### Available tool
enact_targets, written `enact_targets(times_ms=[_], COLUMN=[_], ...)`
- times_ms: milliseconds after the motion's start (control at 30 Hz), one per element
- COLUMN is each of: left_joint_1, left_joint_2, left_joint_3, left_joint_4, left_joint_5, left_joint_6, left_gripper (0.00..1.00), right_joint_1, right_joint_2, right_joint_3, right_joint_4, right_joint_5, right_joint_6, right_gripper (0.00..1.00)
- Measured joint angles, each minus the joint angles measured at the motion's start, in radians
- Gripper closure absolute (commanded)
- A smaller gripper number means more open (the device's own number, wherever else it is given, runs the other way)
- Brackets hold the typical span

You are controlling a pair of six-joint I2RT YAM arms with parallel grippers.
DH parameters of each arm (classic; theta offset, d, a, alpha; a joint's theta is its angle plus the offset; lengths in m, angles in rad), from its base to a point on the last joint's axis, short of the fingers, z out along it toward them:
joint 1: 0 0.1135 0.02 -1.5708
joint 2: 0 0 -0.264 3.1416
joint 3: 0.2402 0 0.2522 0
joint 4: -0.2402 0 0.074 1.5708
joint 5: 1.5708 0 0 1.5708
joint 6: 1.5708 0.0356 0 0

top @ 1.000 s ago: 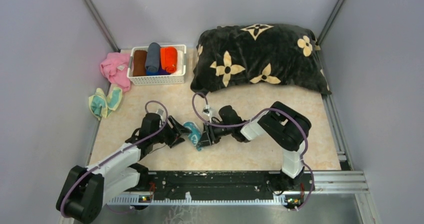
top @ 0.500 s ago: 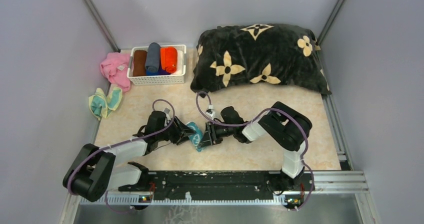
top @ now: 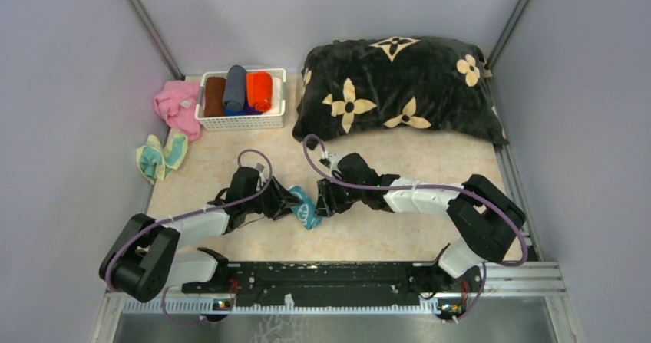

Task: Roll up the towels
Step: Roll the towel at the center of the board.

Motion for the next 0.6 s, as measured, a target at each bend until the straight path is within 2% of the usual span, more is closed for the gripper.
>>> enact_targets(times_ms=[133, 433, 600], left_joint_1=[-0.005, -0.016, -0.019], left_joint_2=[0.001, 0.009, 0.003], left_joint_3=[0.006, 0.011, 0.003], left_joint_4=[-0.008, -0.013, 0.011], left_joint_5=[-0.006, -0.016, -0.011], left_joint_6=[0.008, 0.015, 0.008], left_gripper=[0.5, 0.38, 0.34], right_joint_1=[0.0, 0.001, 0.0], right_joint_2=[-0.002, 0.12, 0.166], right_joint_3=[0.028, 0.045, 0.05], right_joint_4=[-0.028, 0.021, 0.073], right_joint_5=[0.028, -0.005, -0.051], right_joint_6=[-0.019, -0.012, 0.006], right_gripper=[0.57, 0.94, 0.99])
